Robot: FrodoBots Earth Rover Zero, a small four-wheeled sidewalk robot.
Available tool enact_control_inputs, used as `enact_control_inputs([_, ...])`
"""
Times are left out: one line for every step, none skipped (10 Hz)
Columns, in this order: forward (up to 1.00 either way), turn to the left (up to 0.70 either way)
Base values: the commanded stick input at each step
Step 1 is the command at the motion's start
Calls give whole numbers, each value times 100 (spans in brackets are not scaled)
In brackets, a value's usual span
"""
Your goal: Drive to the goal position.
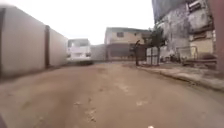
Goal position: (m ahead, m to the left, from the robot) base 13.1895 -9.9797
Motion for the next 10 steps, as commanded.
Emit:
enact_control_inputs([100, 0])
enact_control_inputs([100, 0])
enact_control_inputs([100, 0])
enact_control_inputs([100, 0])
enact_control_inputs([100, 0])
enact_control_inputs([100, 0])
enact_control_inputs([100, 0])
enact_control_inputs([100, 0])
enact_control_inputs([100, 0])
enact_control_inputs([100, 0])
